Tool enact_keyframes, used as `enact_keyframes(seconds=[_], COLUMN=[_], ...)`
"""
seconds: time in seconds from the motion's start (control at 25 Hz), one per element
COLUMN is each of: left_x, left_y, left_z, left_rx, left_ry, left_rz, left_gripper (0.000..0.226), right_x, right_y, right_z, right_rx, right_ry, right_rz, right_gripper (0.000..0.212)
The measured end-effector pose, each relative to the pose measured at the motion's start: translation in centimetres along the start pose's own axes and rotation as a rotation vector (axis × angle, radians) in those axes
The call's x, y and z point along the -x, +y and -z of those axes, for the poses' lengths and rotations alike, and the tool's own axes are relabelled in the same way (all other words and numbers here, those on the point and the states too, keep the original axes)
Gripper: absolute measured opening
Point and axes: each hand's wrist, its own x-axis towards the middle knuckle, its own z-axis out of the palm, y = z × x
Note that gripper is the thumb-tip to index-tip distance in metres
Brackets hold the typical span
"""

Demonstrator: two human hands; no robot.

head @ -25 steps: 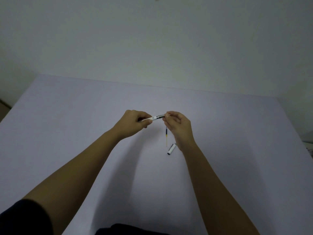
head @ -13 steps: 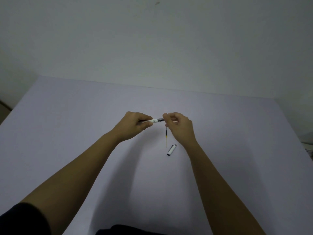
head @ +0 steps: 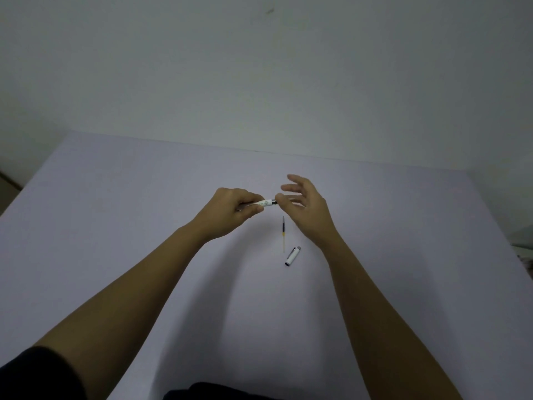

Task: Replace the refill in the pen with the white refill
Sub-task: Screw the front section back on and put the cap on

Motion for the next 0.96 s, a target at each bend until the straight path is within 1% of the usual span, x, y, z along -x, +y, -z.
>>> enact_keyframes(seconds=[0.04, 0.12, 0.2, 0.24, 0.32, 0.4, 0.44, 0.56, 0.64, 0.72, 0.8, 0.88, 0.96], left_x=[0.0, 0.0, 0.0, 0.1, 0.2, 0.2, 0.3, 0.3, 0.4, 0.4, 0.3, 0.3, 0.4], left_y=[0.1, 0.1, 0.2, 0.3, 0.3, 0.4, 0.4, 0.4, 0.4, 0.5, 0.5, 0.5, 0.5], left_z=[0.1, 0.2, 0.3, 0.3, 0.4, 0.5, 0.5, 0.5, 0.4, 0.5, 0.5, 0.5, 0.5], left_rx=[-0.002, -0.006, -0.007, -0.004, 0.0, -0.01, -0.016, -0.032, -0.042, -0.049, -0.056, -0.062, -0.057], left_ry=[0.002, 0.007, 0.014, 0.016, 0.018, 0.018, 0.014, 0.011, 0.02, 0.028, 0.023, 0.019, 0.027], left_rz=[-0.001, -0.003, -0.018, -0.025, -0.029, -0.03, -0.031, -0.043, -0.059, -0.069, -0.073, -0.079, -0.078], left_gripper=[0.018, 0.018, 0.017, 0.016, 0.016, 0.017, 0.017, 0.018, 0.018, 0.018, 0.018, 0.018, 0.019], right_x=[0.0, 0.0, -0.3, -0.4, -0.3, 0.0, 0.1, -0.2, -0.2, -0.1, -0.1, -0.3, -0.2], right_y=[0.1, -0.2, -0.3, -0.5, -0.6, -0.9, -0.9, -1.0, -1.1, -1.2, -1.2, -1.0, -1.0], right_z=[0.3, 0.7, 0.8, 0.8, 0.6, 0.6, 0.6, 0.6, 0.7, 0.8, 0.9, 0.9, 0.9], right_rx=[-0.037, -0.027, 0.015, 0.037, 0.067, 0.019, 0.009, 0.102, 0.098, 0.045, 0.07, 0.09, 0.088], right_ry=[-0.009, -0.031, -0.011, 0.003, -0.005, -0.036, -0.038, -0.002, -0.02, -0.073, -0.079, -0.046, -0.062], right_rz=[0.029, 0.065, 0.04, 0.025, 0.032, 0.061, 0.073, 0.06, 0.069, 0.101, 0.12, 0.099, 0.109], right_gripper=[0.035, 0.023, 0.009, 0.006, 0.005, 0.016, 0.017, 0.011, 0.01, 0.02, 0.017, 0.012, 0.007])
